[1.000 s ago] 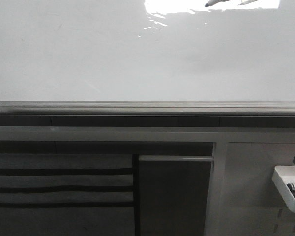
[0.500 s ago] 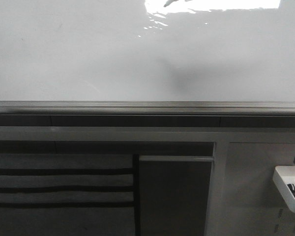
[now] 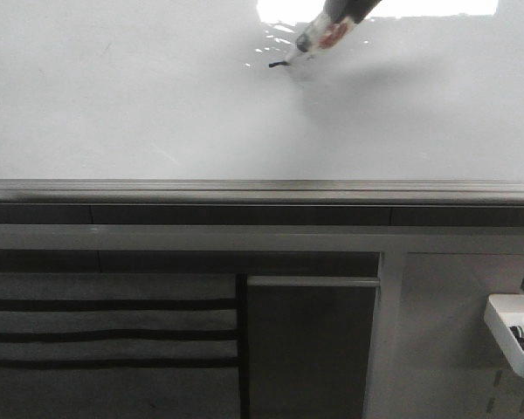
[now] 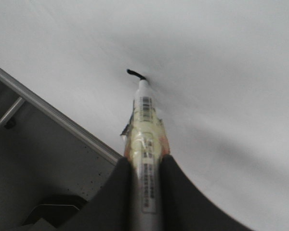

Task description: Write number 3 on whiteboard

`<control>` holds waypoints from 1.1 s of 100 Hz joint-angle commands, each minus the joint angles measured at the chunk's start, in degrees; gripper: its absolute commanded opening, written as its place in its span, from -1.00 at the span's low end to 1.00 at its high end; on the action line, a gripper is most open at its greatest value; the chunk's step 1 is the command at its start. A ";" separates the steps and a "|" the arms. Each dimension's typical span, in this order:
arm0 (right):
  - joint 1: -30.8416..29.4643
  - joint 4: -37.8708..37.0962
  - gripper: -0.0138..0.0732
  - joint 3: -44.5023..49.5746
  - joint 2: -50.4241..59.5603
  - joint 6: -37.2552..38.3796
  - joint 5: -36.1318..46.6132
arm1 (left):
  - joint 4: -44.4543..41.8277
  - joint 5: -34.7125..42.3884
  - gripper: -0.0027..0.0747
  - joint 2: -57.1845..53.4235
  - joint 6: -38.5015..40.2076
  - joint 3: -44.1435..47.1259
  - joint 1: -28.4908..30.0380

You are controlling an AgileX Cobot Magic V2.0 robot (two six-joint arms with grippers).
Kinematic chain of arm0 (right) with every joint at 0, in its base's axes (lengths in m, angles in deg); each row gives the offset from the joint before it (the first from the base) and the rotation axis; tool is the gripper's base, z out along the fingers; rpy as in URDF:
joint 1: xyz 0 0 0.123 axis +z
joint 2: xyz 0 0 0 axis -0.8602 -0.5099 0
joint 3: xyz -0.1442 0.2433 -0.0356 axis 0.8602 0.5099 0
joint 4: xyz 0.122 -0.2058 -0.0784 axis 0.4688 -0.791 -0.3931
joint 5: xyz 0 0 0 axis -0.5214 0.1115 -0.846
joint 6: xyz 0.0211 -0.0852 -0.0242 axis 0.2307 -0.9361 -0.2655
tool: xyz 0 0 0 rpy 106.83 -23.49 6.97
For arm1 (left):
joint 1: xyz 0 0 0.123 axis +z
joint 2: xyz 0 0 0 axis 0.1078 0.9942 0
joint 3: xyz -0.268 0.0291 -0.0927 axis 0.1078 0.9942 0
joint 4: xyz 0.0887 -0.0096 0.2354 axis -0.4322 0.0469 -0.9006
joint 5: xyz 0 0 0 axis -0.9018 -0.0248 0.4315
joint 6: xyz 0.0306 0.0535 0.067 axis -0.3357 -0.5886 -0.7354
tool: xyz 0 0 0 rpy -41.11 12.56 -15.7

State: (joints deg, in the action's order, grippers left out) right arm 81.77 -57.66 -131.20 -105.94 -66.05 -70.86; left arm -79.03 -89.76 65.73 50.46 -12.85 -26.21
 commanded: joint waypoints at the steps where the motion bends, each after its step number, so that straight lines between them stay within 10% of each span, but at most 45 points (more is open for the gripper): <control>1: -2.89 -5.23 -0.71 -1.30 2.61 1.92 -1.14 | 0.81 3.69 -0.98 0.38 0.75 -1.53 0.07; 110: 11.66 2.20 -0.71 4.20 7.22 -0.37 7.28 | 0.81 3.69 -0.98 0.38 0.75 -1.53 0.07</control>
State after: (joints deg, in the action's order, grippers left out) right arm 91.92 -55.89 -125.62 -106.34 -65.65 -66.05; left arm -79.03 -89.76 65.83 50.46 -12.85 -26.21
